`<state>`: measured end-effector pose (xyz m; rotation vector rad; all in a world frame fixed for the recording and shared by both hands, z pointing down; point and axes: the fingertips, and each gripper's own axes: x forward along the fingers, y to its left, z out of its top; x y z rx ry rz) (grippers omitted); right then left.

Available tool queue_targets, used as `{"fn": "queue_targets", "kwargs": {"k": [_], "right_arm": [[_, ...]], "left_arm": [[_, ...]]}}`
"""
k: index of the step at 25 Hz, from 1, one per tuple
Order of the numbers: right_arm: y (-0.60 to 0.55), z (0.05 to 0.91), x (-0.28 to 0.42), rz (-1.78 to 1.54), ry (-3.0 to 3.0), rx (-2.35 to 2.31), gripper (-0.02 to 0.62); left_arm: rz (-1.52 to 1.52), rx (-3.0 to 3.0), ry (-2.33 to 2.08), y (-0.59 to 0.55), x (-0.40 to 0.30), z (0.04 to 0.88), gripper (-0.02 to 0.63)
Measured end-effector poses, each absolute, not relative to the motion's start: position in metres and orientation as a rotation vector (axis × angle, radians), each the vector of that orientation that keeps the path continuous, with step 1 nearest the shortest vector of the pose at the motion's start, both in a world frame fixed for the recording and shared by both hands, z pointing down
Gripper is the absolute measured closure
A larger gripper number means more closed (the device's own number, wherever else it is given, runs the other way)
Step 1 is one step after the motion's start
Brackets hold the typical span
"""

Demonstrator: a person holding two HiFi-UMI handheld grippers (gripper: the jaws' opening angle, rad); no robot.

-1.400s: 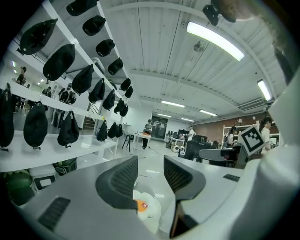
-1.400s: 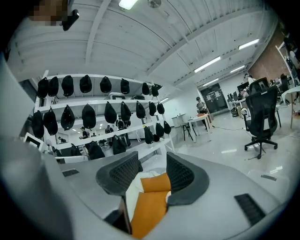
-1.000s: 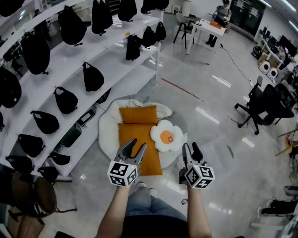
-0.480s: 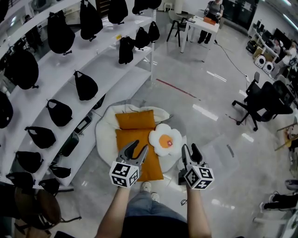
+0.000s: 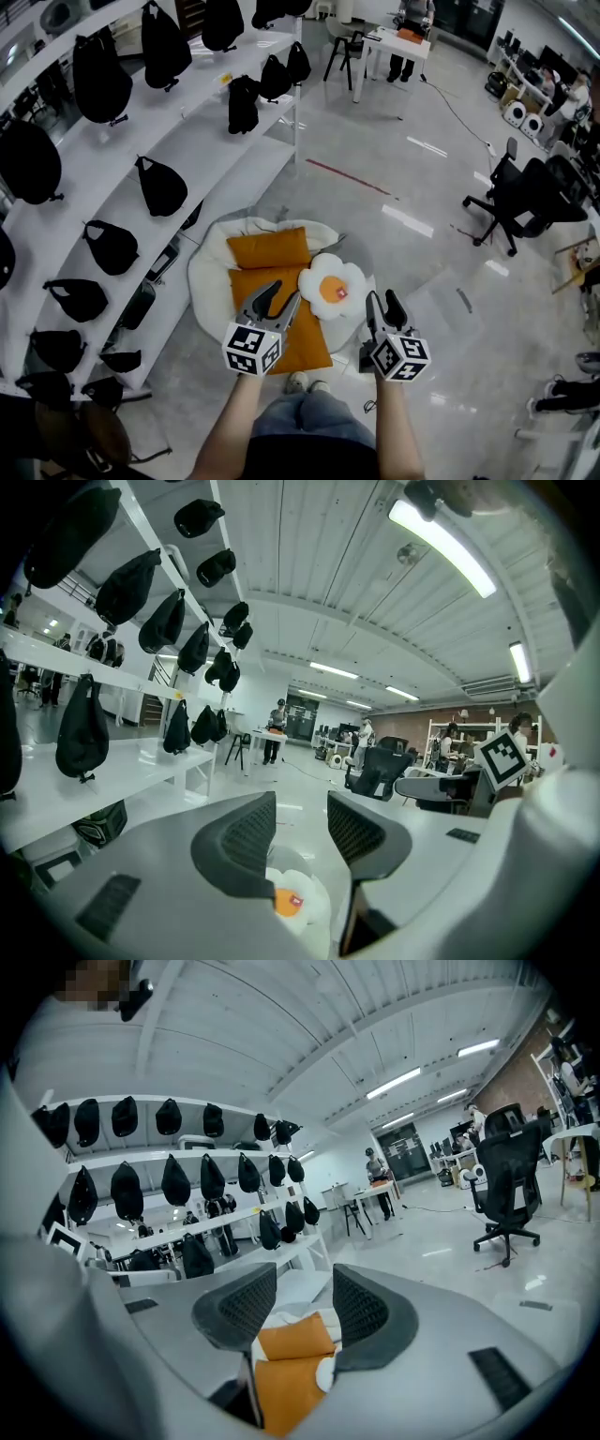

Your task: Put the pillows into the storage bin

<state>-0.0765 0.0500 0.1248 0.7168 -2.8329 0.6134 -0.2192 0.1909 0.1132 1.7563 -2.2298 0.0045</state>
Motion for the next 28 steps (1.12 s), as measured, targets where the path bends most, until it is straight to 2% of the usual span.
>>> {"fn": "queue_targets", "kwargs": {"k": [8, 14, 25, 28], "right_arm": [[0.021, 0.138, -0.088, 0.62, -2.799, 0.701, 0.423], [-0.014, 0.181, -0.11, 0.627, -2.729, 0.645, 0.423], [-0.107, 0.387, -0.169, 0.579, -2.571, 0.527, 0.423], [-0.123, 0.448, -0.182, 0.561, -2.521, 0.512, 0.423]], "left_arm": [[0.012, 1.701, -2.214, 0.166, -0.231, 0.126, 0.44], [0.059, 1.633, -2.168, 0.129, -0.251, 0.172, 0.44], [0.181, 1.505, -2.03, 0.043, -0.297, 0.379, 0.439], [0.226, 1.43, -1.992, 0.036, -0.303, 0.447, 0.407]]}}
